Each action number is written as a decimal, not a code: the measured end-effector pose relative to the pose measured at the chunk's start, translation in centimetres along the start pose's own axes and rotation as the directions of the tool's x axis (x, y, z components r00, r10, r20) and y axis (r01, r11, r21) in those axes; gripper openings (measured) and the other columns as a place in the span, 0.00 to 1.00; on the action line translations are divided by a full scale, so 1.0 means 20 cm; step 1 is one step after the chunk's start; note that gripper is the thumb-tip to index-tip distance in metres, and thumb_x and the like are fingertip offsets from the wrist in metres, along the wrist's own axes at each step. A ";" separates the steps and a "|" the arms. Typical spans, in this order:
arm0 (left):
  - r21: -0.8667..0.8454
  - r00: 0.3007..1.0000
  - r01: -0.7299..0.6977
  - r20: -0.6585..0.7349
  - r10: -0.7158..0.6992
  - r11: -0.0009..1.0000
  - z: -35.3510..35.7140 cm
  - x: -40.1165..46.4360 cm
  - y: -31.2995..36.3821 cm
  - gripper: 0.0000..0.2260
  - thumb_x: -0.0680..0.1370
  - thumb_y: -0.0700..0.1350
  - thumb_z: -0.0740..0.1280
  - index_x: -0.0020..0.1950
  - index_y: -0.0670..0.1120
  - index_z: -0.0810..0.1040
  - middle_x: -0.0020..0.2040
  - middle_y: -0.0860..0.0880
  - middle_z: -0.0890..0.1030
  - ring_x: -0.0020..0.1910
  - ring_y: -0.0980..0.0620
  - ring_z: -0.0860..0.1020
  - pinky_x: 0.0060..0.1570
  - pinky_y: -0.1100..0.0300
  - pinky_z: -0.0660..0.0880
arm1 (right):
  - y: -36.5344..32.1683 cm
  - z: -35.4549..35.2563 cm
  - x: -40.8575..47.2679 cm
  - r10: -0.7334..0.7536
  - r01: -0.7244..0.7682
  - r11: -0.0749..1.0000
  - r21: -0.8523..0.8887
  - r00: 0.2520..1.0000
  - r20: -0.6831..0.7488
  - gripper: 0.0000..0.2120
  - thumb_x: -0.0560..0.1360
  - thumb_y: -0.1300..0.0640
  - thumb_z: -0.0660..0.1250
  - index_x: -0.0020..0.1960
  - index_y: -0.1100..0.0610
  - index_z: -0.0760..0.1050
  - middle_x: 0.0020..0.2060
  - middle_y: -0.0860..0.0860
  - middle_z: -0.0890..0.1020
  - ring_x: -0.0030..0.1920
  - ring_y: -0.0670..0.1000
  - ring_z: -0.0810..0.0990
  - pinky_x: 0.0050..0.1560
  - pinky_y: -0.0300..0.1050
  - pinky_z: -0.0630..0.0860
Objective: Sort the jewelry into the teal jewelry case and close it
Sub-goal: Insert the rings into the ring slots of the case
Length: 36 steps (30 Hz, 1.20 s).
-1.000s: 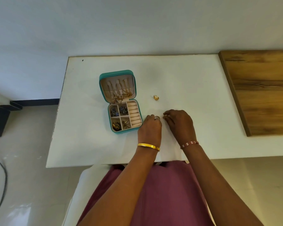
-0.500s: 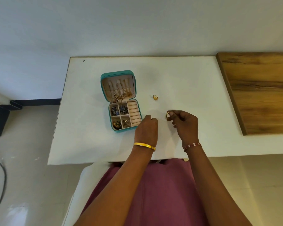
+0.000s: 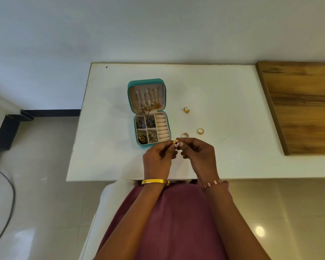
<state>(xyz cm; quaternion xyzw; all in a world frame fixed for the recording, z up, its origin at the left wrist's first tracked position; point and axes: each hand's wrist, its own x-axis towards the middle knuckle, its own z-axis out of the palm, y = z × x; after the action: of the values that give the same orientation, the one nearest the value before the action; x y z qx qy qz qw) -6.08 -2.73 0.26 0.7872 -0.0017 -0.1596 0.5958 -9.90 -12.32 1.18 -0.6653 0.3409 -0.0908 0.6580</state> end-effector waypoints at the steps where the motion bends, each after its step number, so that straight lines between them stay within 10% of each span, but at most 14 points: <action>1: -0.024 1.000 0.014 -0.011 -0.014 1.000 -0.02 -0.01 -0.01 0.08 0.73 0.38 0.67 0.50 0.45 0.80 0.41 0.48 0.81 0.33 0.59 0.80 0.40 0.67 0.78 | 0.00 0.01 0.00 -0.020 0.020 0.999 -0.039 1.000 0.010 0.08 0.73 0.66 0.66 0.49 0.59 0.81 0.35 0.48 0.81 0.31 0.39 0.76 0.34 0.29 0.73; 21: 0.181 0.970 -0.213 -0.077 0.229 0.960 -0.15 0.02 -0.10 0.08 0.69 0.37 0.71 0.48 0.41 0.82 0.43 0.44 0.83 0.39 0.58 0.77 0.41 0.80 0.71 | 0.00 0.09 -0.05 -0.414 0.475 0.718 -0.509 0.879 0.236 0.09 0.71 0.63 0.70 0.51 0.59 0.81 0.44 0.54 0.84 0.37 0.44 0.76 0.41 0.20 0.68; 30: 0.114 0.975 -0.189 -0.095 0.200 0.975 -0.16 0.05 -0.12 0.12 0.71 0.36 0.70 0.54 0.42 0.80 0.43 0.53 0.80 0.38 0.71 0.77 0.42 0.80 0.70 | 0.00 0.11 0.01 -0.513 0.599 0.462 -0.654 0.782 0.353 0.06 0.69 0.60 0.68 0.44 0.59 0.81 0.37 0.54 0.85 0.35 0.54 0.82 0.39 0.39 0.75; 36: -0.090 0.987 -0.052 -0.158 0.037 0.995 -0.17 0.07 -0.10 0.10 0.72 0.37 0.69 0.52 0.45 0.80 0.44 0.50 0.82 0.36 0.64 0.80 0.46 0.66 0.79 | -0.05 0.13 0.05 -0.355 0.450 0.742 -0.497 0.893 0.277 0.04 0.70 0.62 0.70 0.45 0.60 0.81 0.38 0.50 0.83 0.34 0.40 0.78 0.37 0.24 0.69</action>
<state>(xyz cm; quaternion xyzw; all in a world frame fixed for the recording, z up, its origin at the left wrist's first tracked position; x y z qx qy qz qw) -4.30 0.71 -1.26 0.7681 0.0347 -0.0840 0.6338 -7.35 -10.82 1.54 -0.8883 0.1447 -0.0742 0.4296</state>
